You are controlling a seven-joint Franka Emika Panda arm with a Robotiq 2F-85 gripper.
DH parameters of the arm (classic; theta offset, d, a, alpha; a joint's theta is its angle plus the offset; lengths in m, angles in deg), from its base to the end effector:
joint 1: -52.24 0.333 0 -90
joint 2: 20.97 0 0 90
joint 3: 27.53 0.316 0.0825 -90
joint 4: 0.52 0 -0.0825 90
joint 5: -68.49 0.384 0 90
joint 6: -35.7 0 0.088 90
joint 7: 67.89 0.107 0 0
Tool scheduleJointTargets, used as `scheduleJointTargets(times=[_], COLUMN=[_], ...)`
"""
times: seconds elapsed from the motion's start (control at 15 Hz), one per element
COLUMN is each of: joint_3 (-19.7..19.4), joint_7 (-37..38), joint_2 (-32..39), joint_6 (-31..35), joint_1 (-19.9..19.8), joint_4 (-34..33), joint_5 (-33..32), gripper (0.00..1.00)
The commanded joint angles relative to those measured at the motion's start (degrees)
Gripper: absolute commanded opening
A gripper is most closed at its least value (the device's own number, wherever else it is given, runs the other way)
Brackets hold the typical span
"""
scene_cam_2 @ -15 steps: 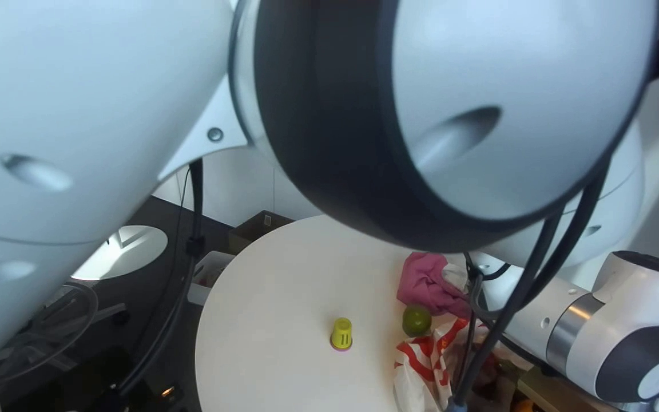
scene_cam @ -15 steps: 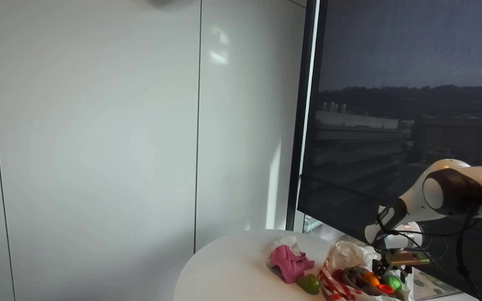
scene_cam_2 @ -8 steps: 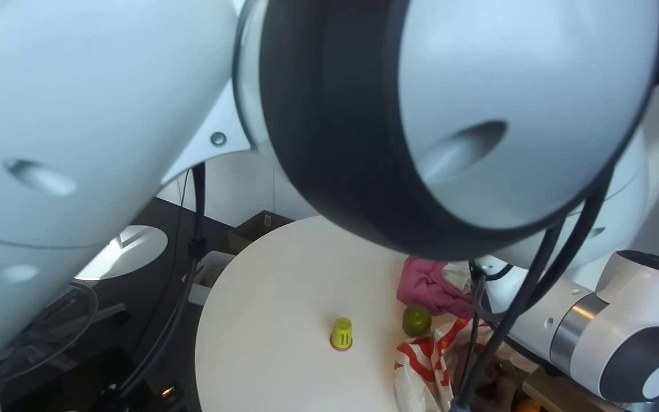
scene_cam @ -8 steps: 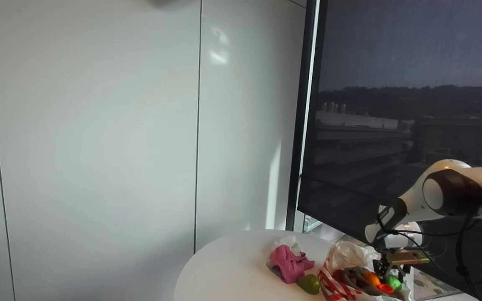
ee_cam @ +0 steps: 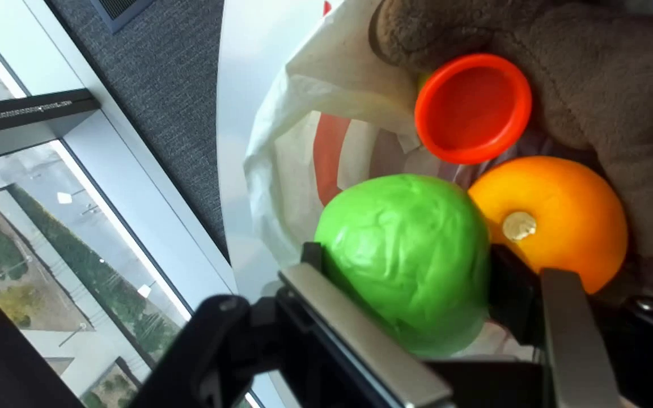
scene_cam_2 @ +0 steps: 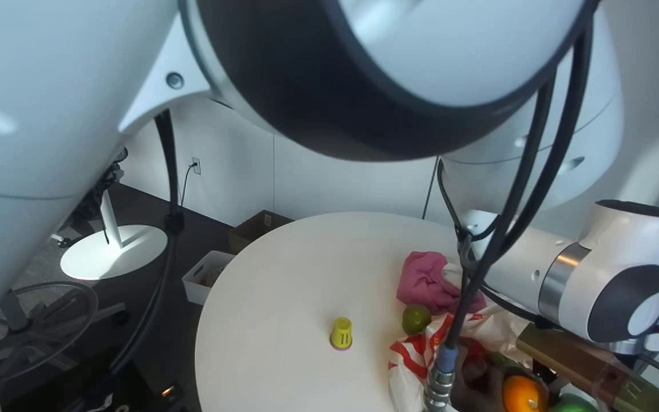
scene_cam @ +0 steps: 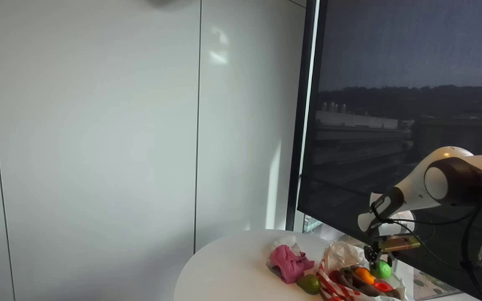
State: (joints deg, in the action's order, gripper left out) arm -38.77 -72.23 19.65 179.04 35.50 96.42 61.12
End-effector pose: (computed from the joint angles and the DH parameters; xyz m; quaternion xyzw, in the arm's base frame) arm 0.6150 -0.3086 0.2013 0.9848 -0.1287 0.0234 0.1142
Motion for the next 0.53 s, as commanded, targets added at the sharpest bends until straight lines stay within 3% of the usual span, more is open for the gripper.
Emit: scheduleJointTargets(times=[0.0,0.2,0.47], joint_3=[-1.37,1.19,6.7], joint_7=[-0.03,-1.47,-4.77], joint_2=[-10.03,-16.22,-22.39], joint_6=[1.98,0.86,0.01], joint_1=[6.63,10.51,14.59], joint_4=[9.11,14.73,22.78], joint_5=[-6.09,-9.5,-9.27], gripper=[0.47,0.47,0.47])
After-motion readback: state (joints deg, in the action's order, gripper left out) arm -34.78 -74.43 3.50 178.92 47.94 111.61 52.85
